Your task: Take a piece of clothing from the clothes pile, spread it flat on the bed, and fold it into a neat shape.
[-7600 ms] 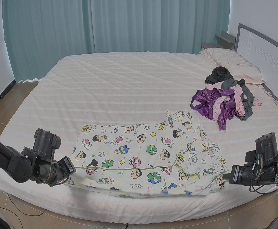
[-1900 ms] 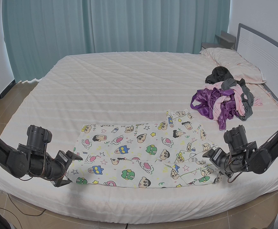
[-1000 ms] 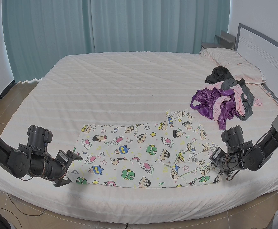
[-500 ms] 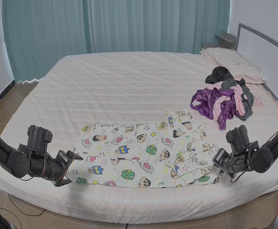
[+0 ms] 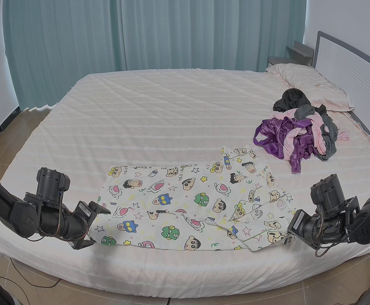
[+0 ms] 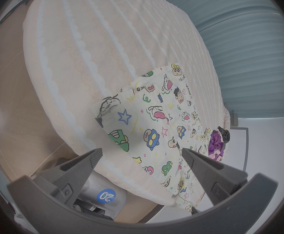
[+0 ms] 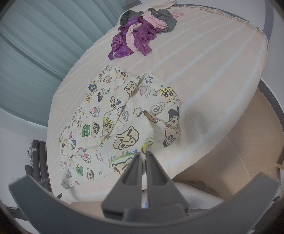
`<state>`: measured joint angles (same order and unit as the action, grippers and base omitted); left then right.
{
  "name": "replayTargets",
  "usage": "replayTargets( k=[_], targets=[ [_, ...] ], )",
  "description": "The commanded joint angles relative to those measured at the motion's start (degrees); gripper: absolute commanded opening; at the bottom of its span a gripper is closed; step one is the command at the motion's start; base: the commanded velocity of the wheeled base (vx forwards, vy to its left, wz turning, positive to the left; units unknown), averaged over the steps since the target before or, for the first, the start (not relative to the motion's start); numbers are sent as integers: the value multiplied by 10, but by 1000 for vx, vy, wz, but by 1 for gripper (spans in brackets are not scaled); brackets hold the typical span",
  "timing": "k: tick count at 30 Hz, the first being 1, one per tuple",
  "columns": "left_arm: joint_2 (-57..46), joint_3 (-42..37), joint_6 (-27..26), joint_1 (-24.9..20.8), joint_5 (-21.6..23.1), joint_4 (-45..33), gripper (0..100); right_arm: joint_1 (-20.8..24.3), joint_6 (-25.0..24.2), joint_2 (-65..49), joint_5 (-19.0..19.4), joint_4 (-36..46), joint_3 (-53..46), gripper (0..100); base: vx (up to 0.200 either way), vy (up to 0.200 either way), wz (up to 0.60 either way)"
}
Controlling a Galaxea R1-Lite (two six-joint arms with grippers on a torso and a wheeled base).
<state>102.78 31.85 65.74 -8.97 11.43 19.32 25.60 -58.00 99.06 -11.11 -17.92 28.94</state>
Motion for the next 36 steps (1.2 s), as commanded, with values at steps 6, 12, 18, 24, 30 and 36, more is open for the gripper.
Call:
replayTargets(
  k=[6, 12, 18, 24, 30, 36],
  targets=[
    [1, 0, 1, 0, 0, 0, 100, 23, -2, -7, -1, 23, -18, 0, 0, 0, 0],
    [1, 0, 0, 0, 0, 0, 100, 26, 1, 0, -1, 28, -21, 100, 0, 0, 0],
    [1, 0, 1, -3, 0, 0, 100, 48, 25, -9, -6, 22, -26, 100, 0, 0, 0],
    [0, 0, 0, -9, -1, 0, 100, 70, 25, 26, 2, 21, 41, 100, 0, 0, 0],
    [-5, 0, 0, -13, -2, -2, 100, 125, 20, 121, 3, 19, 130, 100, 0, 0, 0],
    [-6, 0, -1, -13, -4, -2, 100, 155, 21, 213, 3, 21, 225, 100, 0, 0, 0]
  ],
)
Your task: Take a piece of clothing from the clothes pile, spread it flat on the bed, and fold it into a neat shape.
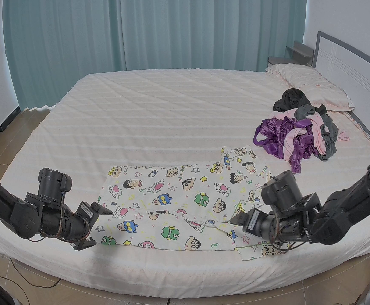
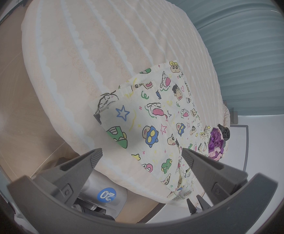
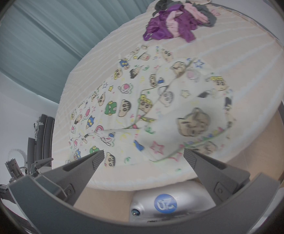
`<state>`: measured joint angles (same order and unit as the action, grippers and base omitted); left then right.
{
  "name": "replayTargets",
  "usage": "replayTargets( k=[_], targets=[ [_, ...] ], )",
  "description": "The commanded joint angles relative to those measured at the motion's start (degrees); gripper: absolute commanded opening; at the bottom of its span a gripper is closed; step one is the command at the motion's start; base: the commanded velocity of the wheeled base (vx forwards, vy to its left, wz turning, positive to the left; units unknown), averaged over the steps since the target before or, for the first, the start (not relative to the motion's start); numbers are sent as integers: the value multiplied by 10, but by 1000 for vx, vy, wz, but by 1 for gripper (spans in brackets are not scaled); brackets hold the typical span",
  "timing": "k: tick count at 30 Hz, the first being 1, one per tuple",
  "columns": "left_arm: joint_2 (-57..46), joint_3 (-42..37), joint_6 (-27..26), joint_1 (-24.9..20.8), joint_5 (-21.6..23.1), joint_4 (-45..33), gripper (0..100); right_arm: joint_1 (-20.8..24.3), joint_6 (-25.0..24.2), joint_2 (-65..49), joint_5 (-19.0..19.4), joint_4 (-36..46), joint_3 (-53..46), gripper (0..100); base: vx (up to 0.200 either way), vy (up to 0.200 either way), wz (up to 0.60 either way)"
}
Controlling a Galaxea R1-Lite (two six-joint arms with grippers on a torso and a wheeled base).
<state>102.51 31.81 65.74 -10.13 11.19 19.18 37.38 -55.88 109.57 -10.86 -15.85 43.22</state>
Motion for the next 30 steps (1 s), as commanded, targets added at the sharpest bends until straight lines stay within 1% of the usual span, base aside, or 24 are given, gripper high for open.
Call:
replayTargets(
  k=[1, 4, 5, 12, 22, 26, 30],
  targets=[
    [-3, 0, -1, -2, -1, 0, 100, 42, 0, 117, 1, 0, 93, 100, 0, 0, 0],
    [-3, 0, -1, -2, -2, 0, 100, 44, 0, 122, 0, 0, 99, 100, 0, 0, 0],
    [-3, 0, -1, -1, -2, 0, 100, 49, 2, 143, 1, 6, 135, 100, 0, 0, 0],
    [-1, 0, -1, -1, -2, 0, 100, 49, 3, 185, 2, -1, 171, 100, 0, 0, 0],
    [-1, 0, -1, -1, -1, 0, 100, 61, 1, 182, 4, 1, 184, 100, 0, 0, 0],
    [-2, 0, -1, -1, -2, 0, 100, 60, 6, 199, -2, -1, 187, 100, 0, 0, 0],
    [-2, 0, -1, -1, -1, 0, 100, 50, 17, 215, -12, -1, 209, 100, 0, 0, 0]
  ],
)
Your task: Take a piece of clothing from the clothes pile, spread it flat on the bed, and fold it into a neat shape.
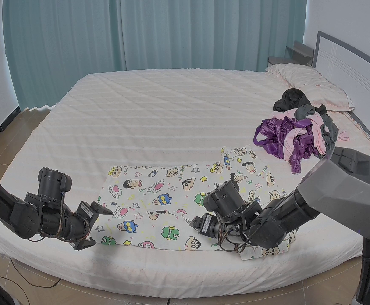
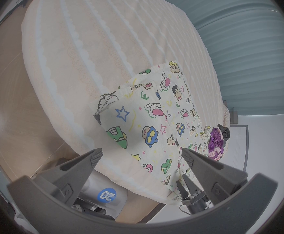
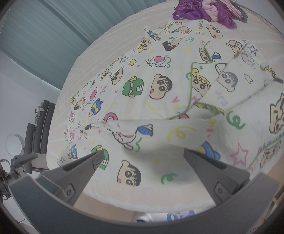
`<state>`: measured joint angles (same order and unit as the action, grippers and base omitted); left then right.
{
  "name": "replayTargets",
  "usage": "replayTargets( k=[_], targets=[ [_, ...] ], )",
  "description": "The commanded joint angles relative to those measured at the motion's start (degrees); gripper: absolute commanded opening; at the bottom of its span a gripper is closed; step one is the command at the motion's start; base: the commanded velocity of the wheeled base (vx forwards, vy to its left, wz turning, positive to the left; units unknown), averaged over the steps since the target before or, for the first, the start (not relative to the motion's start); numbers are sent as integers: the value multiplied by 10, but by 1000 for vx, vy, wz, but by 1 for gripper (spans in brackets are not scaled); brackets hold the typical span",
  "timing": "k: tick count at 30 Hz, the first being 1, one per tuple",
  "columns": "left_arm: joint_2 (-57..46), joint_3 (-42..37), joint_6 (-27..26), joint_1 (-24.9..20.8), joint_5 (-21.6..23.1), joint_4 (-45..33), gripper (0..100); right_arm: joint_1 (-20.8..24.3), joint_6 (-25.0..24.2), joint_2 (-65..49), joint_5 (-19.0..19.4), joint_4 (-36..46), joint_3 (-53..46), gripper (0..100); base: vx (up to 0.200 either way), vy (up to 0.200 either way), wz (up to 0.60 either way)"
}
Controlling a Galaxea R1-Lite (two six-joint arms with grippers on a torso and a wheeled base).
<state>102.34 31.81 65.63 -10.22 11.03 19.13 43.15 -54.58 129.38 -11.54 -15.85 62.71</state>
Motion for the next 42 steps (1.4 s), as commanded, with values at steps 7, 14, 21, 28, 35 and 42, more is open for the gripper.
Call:
replayTargets(
  k=[7, 14, 21, 28, 35, 42],
  targets=[
    [0, 0, 0, 0, 0, 0, 100, -12, 15, 19, -15, -1, 44, 100, 0, 0, 0],
    [-1, 0, 0, 0, 0, 0, 100, -28, 35, 23, -26, 0, 65, 100, 0, 0, 0],
    [1, 0, -1, 0, 0, 0, 100, -27, 40, 17, -25, 0, 59, 100, 0, 0, 0],
    [-15, 0, -32, 28, -11, -1, 100, -20, 47, -58, -16, 6, 20, 100, 0, 0, 0],
    [-18, 8, -206, 64, -13, -4, 100, -22, 116, -136, -8, -1, -81, 100, 0, 0, 0],
    [41, 34, -350, 87, -29, -4, 100, -40, 123, -200, -5, 0, -151, 100, 0, 0, 0]
  ],
)
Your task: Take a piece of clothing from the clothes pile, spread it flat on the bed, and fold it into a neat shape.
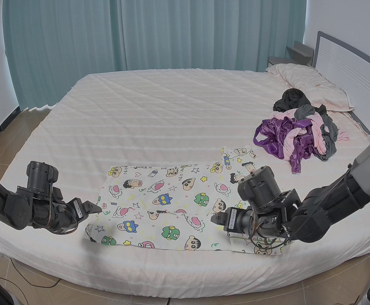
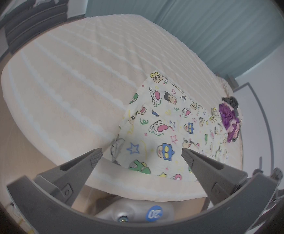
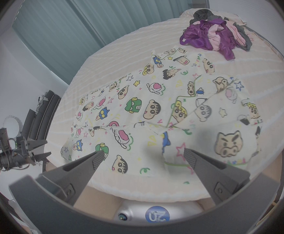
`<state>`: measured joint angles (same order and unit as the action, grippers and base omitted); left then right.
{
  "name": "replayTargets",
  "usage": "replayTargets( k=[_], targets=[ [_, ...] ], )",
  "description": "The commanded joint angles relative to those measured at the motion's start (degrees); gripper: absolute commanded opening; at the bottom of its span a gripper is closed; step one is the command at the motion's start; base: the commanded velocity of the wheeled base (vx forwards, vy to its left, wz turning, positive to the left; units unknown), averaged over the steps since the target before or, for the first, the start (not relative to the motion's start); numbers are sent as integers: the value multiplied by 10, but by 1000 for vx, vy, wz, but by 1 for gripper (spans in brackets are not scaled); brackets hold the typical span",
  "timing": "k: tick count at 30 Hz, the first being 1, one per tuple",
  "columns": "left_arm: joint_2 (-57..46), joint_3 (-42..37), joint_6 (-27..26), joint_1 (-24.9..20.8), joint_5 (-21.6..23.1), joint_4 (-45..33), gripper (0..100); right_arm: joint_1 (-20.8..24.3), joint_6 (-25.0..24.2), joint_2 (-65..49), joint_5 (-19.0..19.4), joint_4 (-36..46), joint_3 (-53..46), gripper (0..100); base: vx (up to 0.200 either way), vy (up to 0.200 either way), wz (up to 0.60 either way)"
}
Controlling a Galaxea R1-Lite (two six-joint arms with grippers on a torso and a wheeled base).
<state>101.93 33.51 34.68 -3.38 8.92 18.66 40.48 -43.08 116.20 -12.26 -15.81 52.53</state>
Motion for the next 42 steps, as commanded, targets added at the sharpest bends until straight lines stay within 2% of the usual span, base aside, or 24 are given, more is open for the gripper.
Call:
replayTargets(
  k=[1, 5, 6, 9, 12, 15, 17, 21, 38, 39, 42],
  targets=[
    [62, 19, -66, 22, -7, 1, 100, -23, 9, -77, 2, 2, -61, 100, 0, 0, 0],
    [100, 20, -131, 28, 0, 8, 100, -47, 8, -112, 2, 1, -121, 100, 0, 0, 0],
    [100, 20, -131, 28, 0, 8, 100, -47, 8, -112, 2, 1, -121, 100, 0, 0, 0],
    [104, 23, -143, 28, 49, 8, 100, -77, 8, -164, -6, -1, -196, 100, 0, 0, 0],
    [102, 30, -145, 27, 79, 8, 100, -103, 8, -203, -3, -1, -245, 100, 0, 0, 0],
    [104, 30, -146, 24, 83, 7, 100, -118, 8, -219, 0, -1, -267, 100, 0, 0, 0],
    [112, 29, -168, 22, 84, 8, 100, -136, 8, -226, 2, -4, -287, 100, 0, 0, 0],
    [115, 25, -197, 22, 83, 7, 100, -141, 8, -222, 2, -4, -292, 100, 0, 0, 0],
    [142, 42, -197, 25, 71, 7, 100, -133, 8, -220, 4, -4, -292, 100, 0, 0, 0],
    [142, 43, -195, 26, 71, 7, 0, -133, 7, -220, 4, -4, -292, 100, 0, 0, 0],
    [142, 42, -194, 26, 70, 3, 0, -133, 8, -219, 7, -4, -292, 100, 0, 0, 0]
  ],
)
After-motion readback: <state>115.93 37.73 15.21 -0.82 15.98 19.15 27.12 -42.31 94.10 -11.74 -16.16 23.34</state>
